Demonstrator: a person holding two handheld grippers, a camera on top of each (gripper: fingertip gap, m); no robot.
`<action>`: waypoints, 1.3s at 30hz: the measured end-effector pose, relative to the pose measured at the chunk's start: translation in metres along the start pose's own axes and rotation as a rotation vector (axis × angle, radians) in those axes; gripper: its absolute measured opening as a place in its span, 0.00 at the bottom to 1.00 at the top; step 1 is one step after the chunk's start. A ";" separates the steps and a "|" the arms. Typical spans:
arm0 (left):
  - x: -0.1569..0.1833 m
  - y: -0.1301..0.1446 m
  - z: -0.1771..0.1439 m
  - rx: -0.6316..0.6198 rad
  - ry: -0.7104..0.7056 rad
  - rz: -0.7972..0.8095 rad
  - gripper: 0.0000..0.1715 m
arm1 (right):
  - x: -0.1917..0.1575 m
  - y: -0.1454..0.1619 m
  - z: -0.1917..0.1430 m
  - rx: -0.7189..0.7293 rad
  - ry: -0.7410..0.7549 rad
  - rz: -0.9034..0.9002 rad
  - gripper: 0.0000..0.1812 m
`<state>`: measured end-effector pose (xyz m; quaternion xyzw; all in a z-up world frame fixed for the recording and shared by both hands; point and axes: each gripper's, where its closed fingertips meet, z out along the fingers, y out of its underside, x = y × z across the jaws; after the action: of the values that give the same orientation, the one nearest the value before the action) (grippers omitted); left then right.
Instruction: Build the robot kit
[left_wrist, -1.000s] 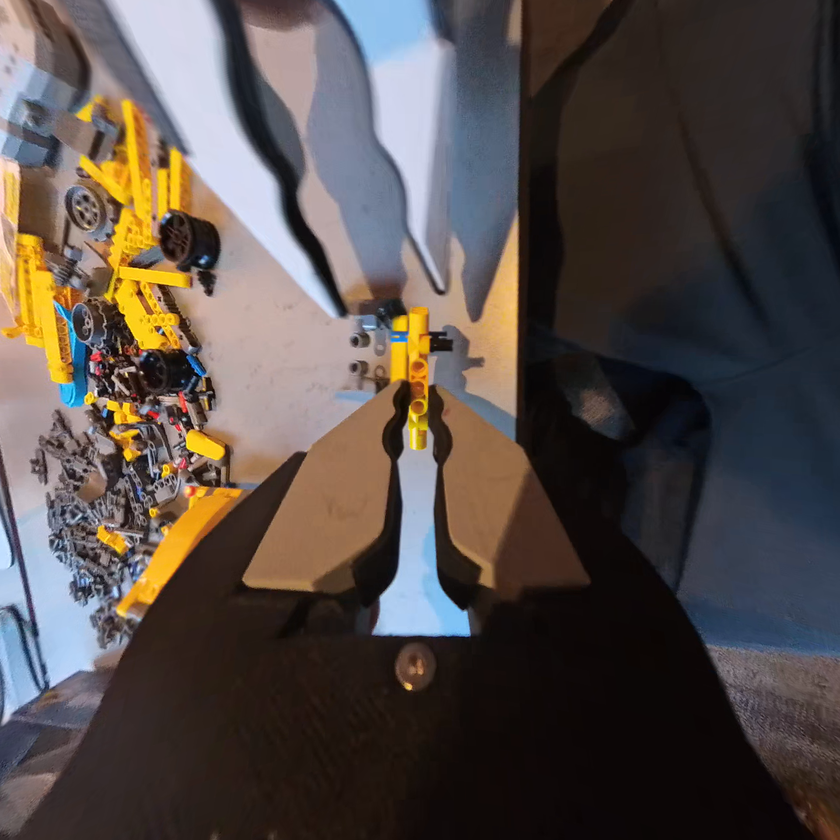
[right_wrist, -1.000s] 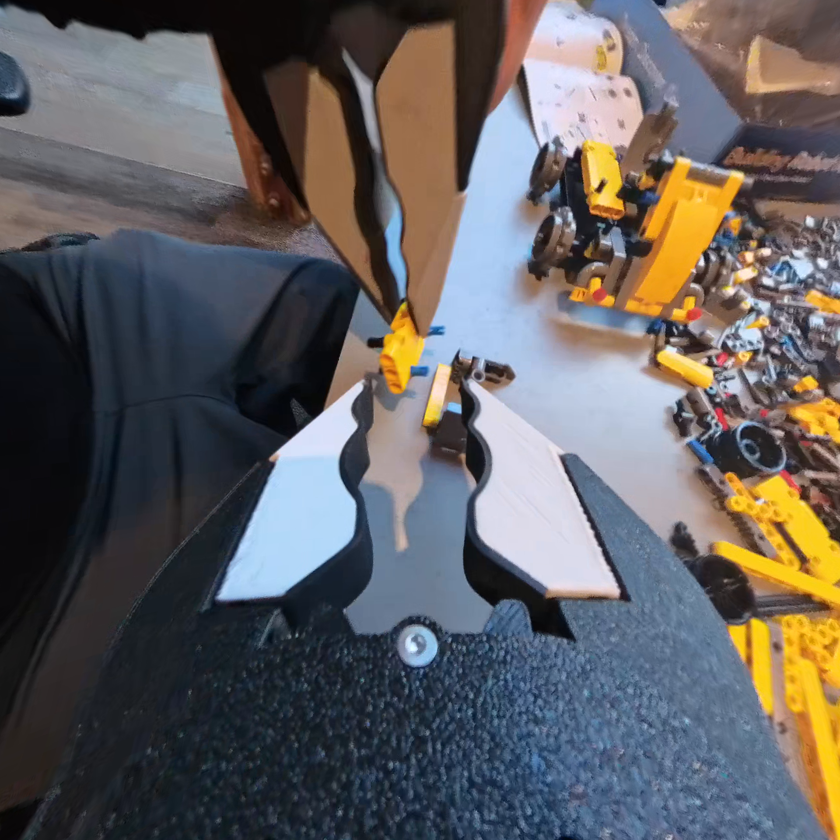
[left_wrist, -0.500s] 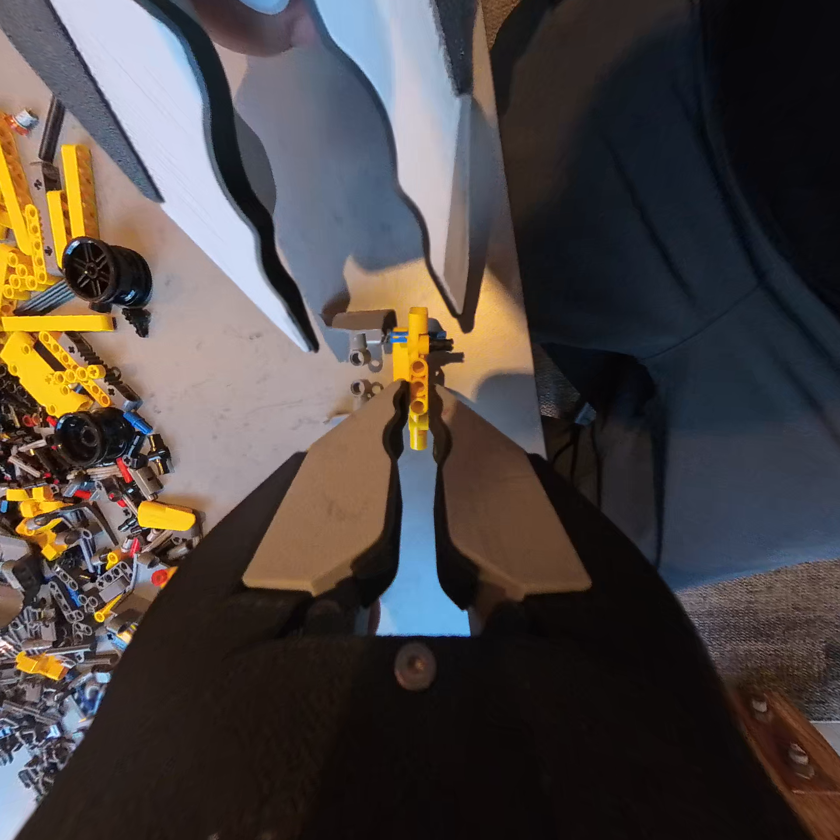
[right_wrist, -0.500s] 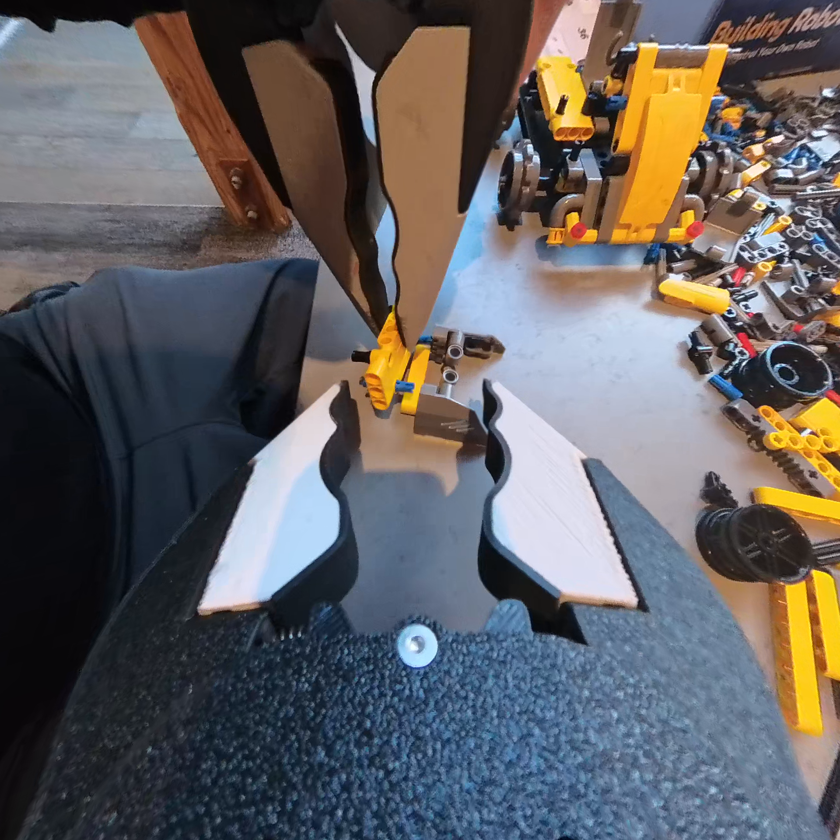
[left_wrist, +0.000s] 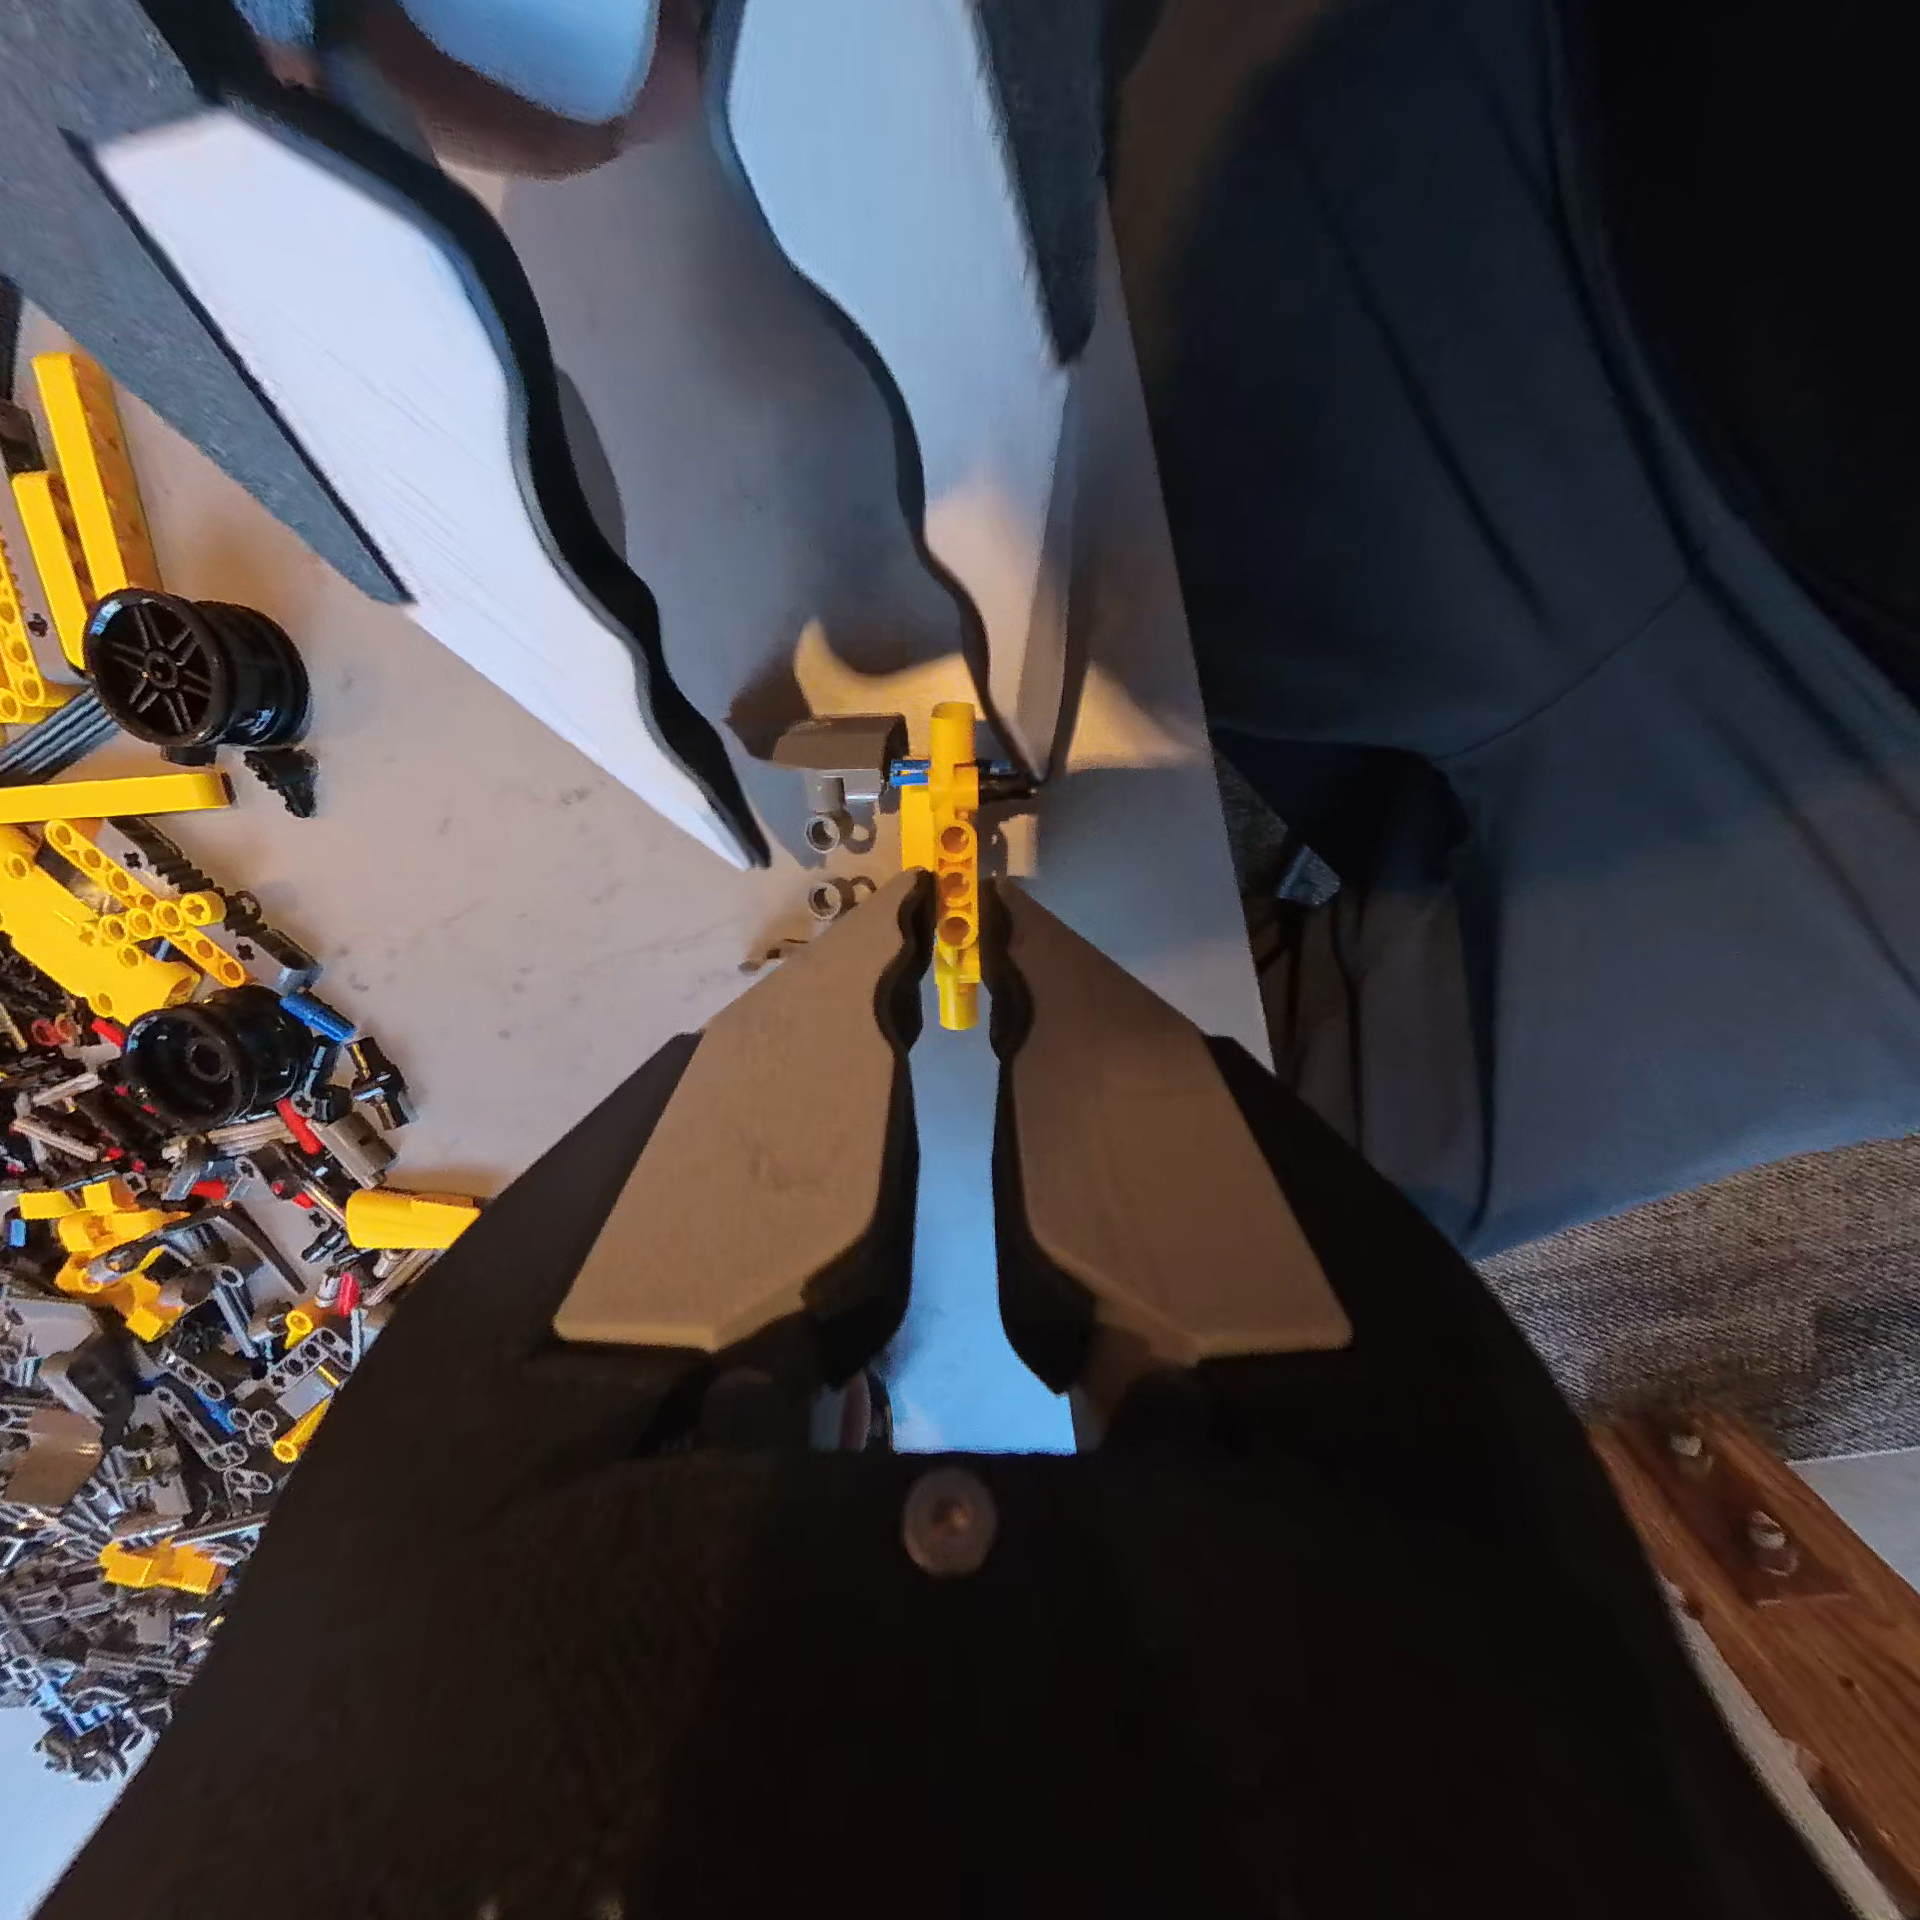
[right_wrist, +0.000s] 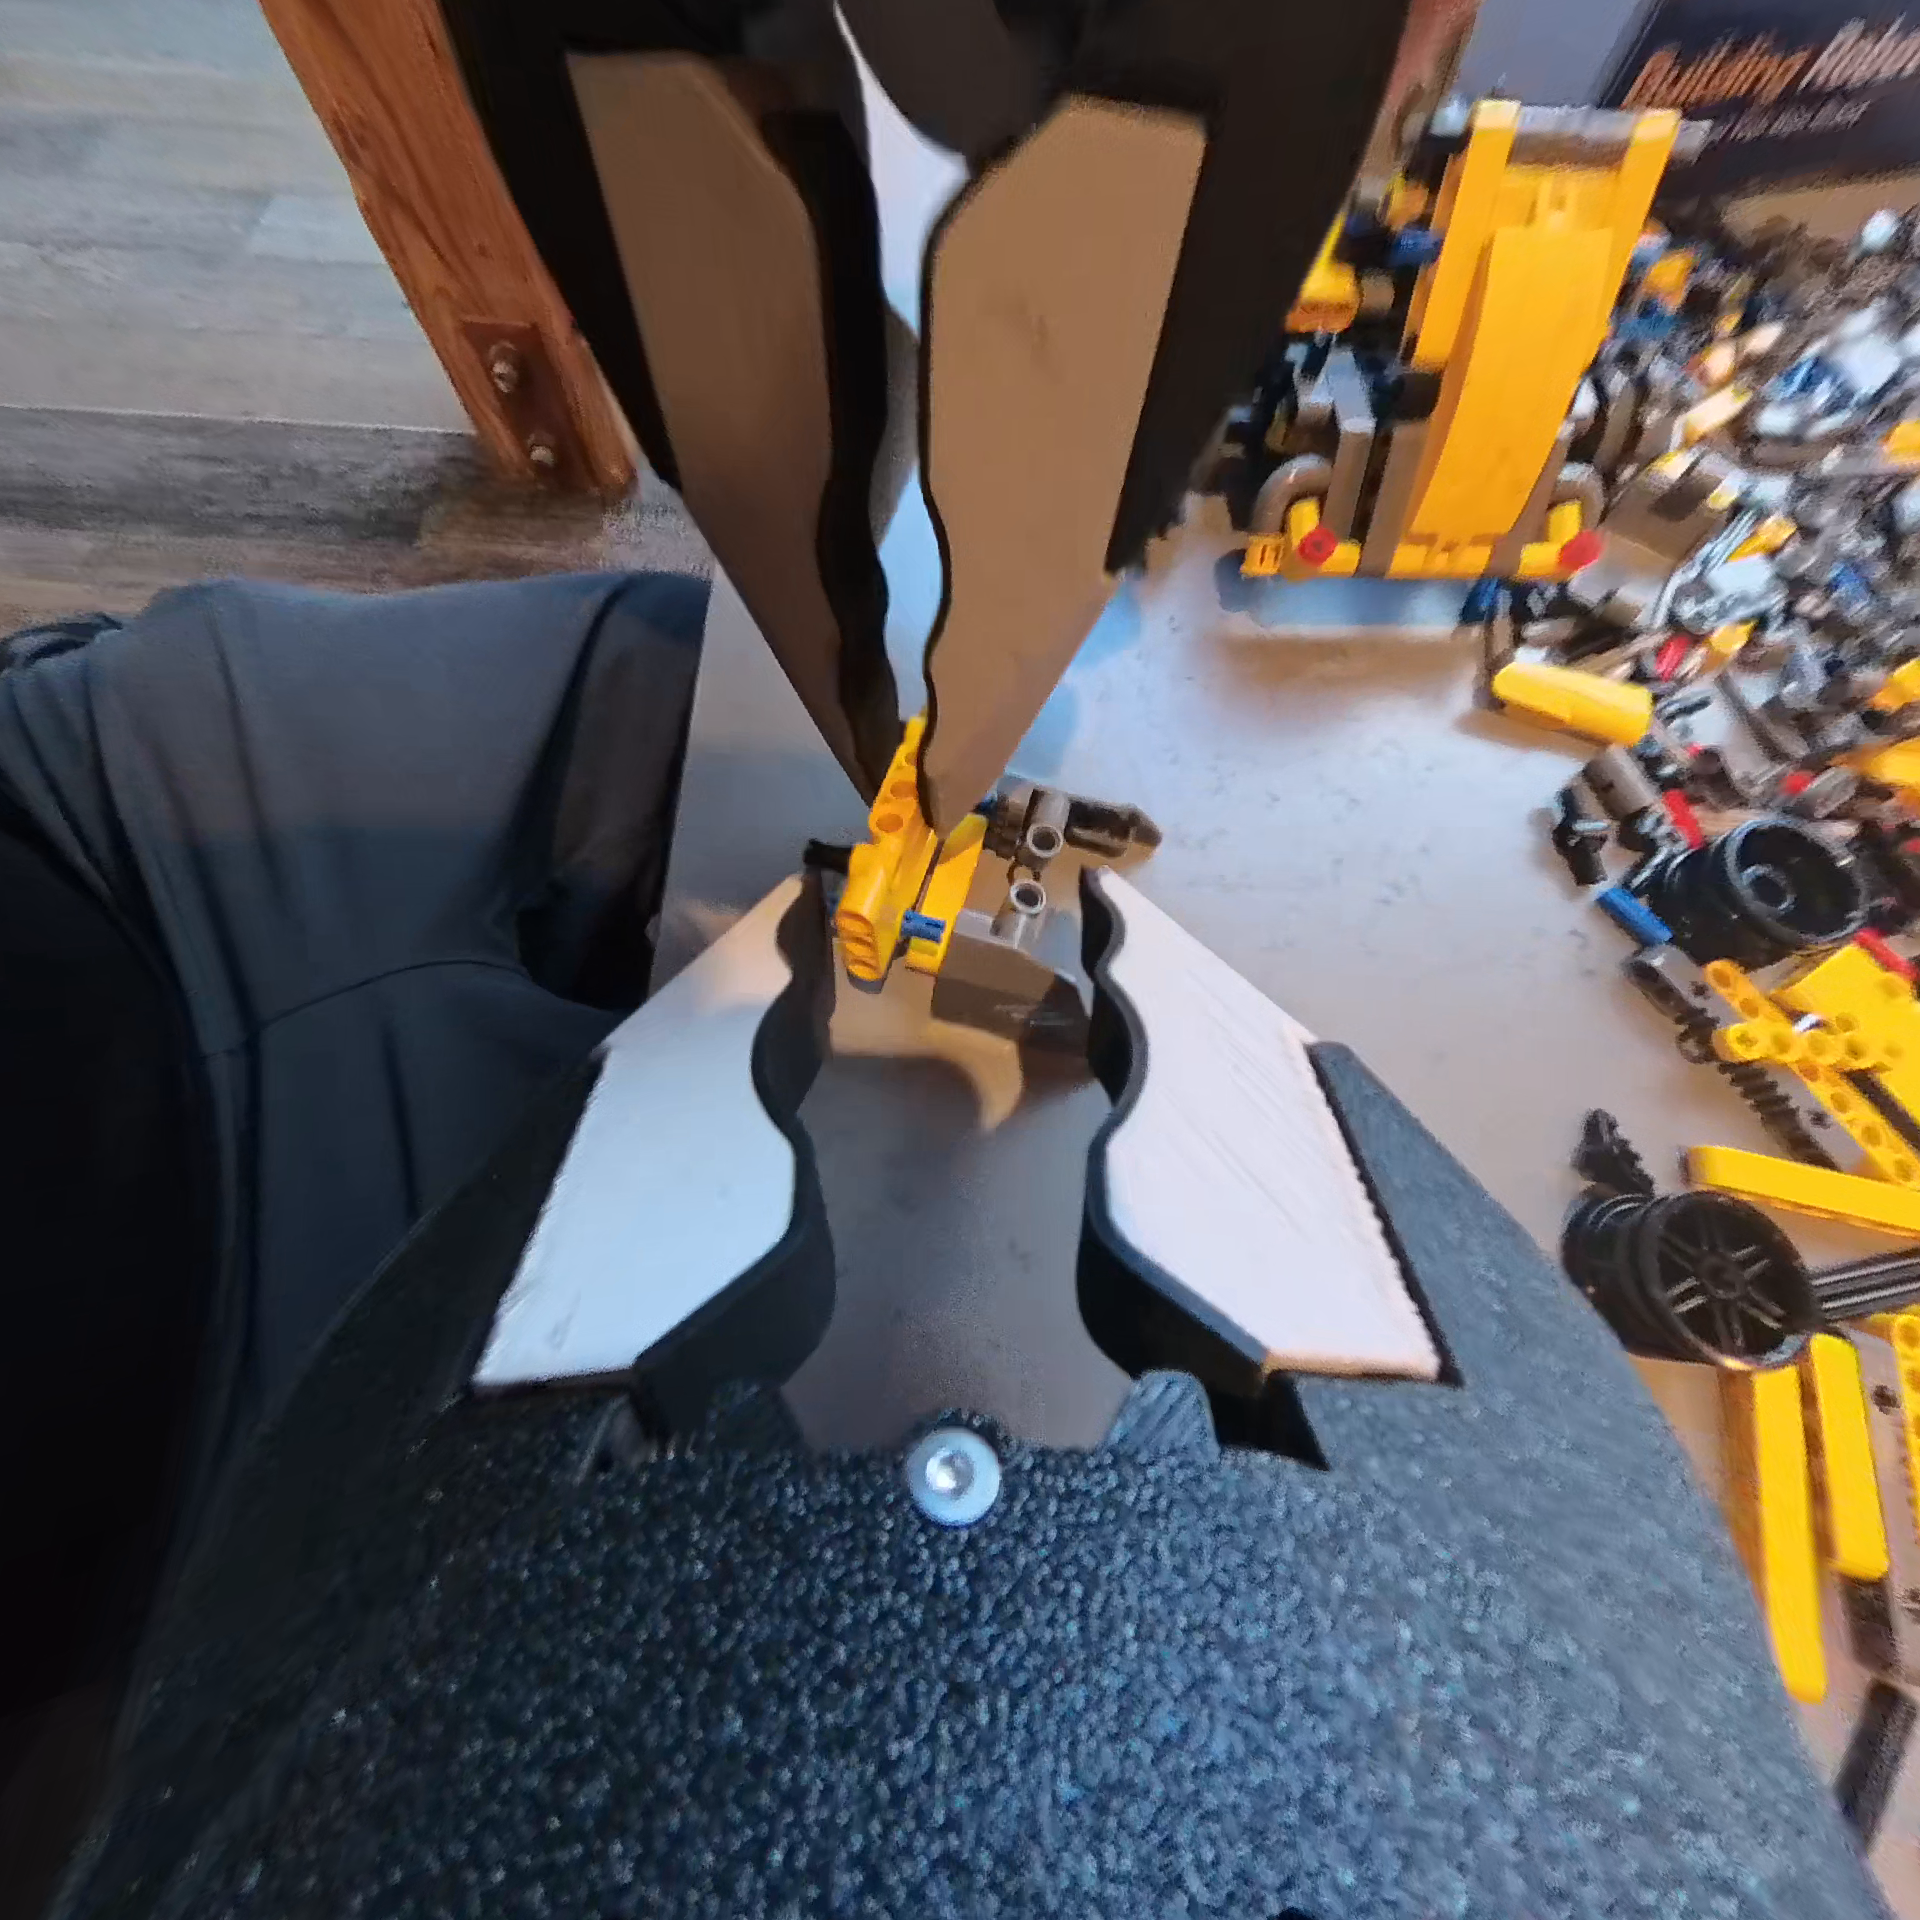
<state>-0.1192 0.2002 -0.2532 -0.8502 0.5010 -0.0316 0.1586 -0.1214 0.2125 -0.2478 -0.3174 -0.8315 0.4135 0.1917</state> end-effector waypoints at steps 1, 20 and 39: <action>0.001 0.000 0.000 -0.001 0.006 -0.001 0.04 | -0.002 -0.005 -0.004 0.025 0.003 -0.023 0.25; 0.000 -0.011 -0.009 0.075 -0.060 -0.072 0.06 | -0.012 -0.008 -0.010 0.089 -0.018 -0.039 0.04; -0.003 -0.003 -0.002 -0.057 -0.031 -0.019 0.04 | 0.001 0.007 -0.002 -0.015 0.046 -0.013 0.28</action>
<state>-0.1181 0.2040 -0.2503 -0.8596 0.4909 -0.0057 0.1419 -0.1185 0.2172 -0.2526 -0.3229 -0.8321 0.3986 0.2109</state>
